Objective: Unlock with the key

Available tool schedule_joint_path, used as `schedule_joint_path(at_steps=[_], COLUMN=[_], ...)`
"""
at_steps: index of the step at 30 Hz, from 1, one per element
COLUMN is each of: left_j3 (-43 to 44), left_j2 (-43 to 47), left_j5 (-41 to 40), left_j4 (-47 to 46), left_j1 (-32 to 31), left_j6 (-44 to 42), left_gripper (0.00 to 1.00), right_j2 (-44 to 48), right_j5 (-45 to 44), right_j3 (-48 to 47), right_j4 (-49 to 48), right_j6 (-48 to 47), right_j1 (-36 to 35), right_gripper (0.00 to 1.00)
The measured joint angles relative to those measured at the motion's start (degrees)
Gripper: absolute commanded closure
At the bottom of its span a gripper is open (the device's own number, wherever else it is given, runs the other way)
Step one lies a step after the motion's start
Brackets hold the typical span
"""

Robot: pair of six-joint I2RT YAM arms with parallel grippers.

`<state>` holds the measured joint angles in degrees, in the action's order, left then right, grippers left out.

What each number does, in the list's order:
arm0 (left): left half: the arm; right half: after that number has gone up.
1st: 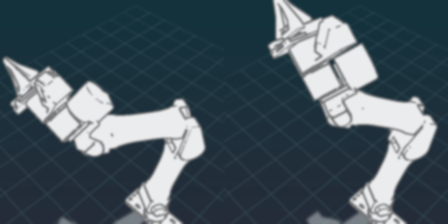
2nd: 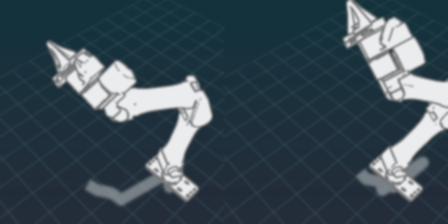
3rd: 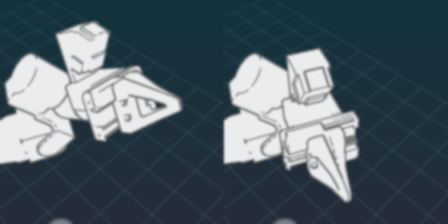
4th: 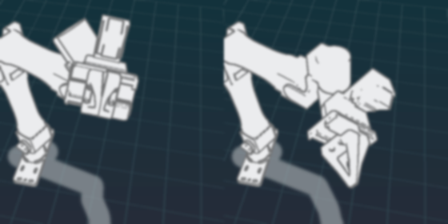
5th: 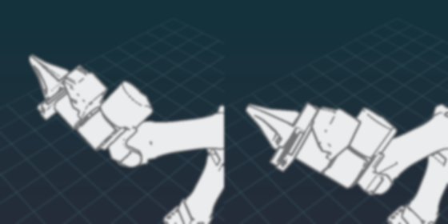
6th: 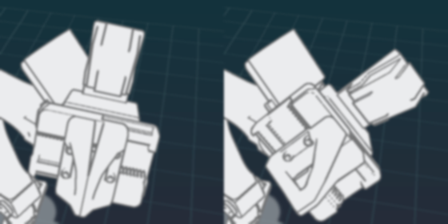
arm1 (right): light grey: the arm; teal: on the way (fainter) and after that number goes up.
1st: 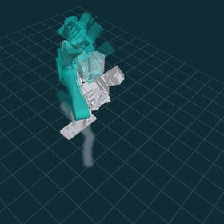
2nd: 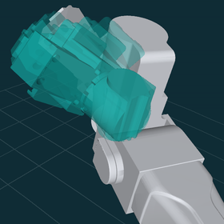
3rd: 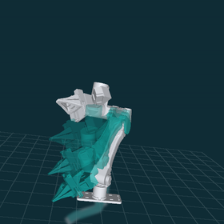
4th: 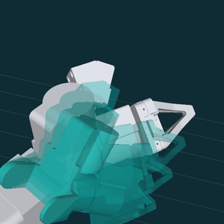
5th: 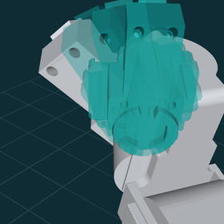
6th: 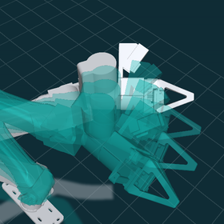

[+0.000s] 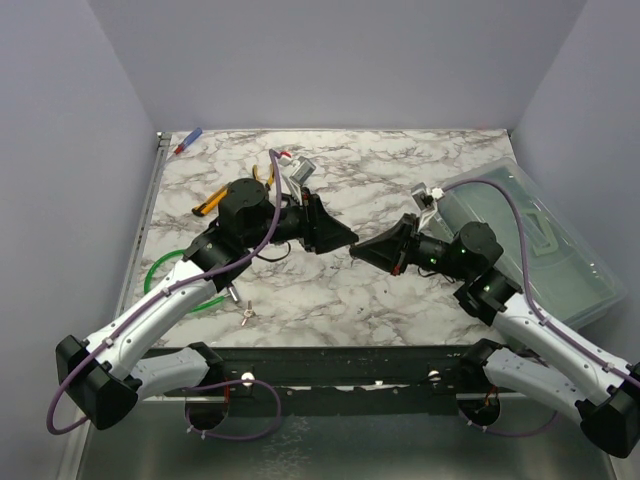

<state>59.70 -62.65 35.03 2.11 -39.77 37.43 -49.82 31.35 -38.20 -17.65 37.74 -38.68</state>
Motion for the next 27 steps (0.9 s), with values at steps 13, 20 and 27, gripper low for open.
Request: schedule_joint_path(at_steps=[13,20,27], left_j3=[0.07,1.62,6.14], left_j2=[0.42,-2.91,-15.21], left_j5=[-8.41,-14.19,-18.67], left_j4=[6.73,10.38,11.32], left_j1=[0.00,0.00,-1.75], left_j6=[-5.40,-11.76,-18.75], left_gripper=[0.01,0.03,0.03], right_j2=[6.23,5.35,6.43], right_j5=[-21.11,-40.26,-48.57], right_j3=[-0.04,-7.21,-15.78], right_j4=[18.56,36.52,45.20], right_j6=[2.05,4.46,4.46], right_j1=[0.00,0.00,0.00], right_gripper=[1.00,0.99,0.99])
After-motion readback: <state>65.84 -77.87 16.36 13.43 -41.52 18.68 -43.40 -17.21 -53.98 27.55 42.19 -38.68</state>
